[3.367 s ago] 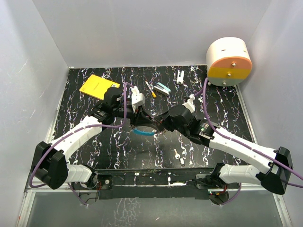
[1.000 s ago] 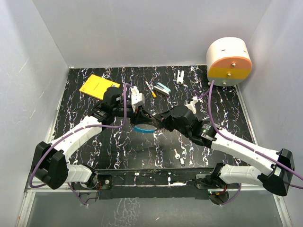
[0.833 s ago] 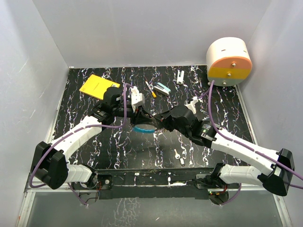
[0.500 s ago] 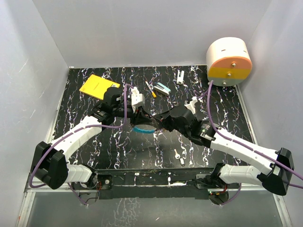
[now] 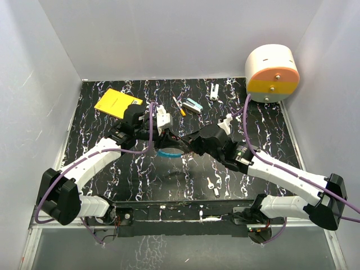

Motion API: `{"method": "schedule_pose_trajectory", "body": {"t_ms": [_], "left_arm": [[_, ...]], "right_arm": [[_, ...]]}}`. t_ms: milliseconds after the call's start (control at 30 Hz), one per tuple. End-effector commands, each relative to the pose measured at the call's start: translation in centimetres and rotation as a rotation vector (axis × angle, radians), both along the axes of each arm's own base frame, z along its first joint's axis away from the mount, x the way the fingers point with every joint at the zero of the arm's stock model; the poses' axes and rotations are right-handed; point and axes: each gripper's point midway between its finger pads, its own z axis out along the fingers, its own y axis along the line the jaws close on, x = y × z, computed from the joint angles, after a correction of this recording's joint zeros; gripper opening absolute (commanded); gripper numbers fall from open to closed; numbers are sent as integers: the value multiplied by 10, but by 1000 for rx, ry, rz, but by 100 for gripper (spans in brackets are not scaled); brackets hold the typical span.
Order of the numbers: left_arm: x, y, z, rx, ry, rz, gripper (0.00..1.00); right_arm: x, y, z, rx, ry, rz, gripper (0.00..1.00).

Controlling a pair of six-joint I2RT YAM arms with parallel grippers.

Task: Put the keys on the keyring

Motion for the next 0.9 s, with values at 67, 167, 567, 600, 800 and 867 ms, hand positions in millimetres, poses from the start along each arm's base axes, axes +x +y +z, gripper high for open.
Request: {"method": "schedule_pose_trajectory", "body": {"t_ms": [67,167,567,600,800,867], "left_arm": [[5,0,19,-13,-110,-5,0],[5,0,19,-14,-112,-3,0],[2,0,24,-22,-107,-16,0],[2,-1,24,-22,-107,-17,0],[0,-1,25,-31,-101,-29,0],[-2,-2,27,-39,-96,-36,0]], "right_arm": [[5,8,38,83,-50,-13,8],[5,9,36,79,-46,-10,8],[1,4,20,49,-20,-13,8],[1,3,21,52,-22,-16,8],[2,-1,20,33,-23,-31,8],[2,-2,17,27,-19,-31,8]]}}
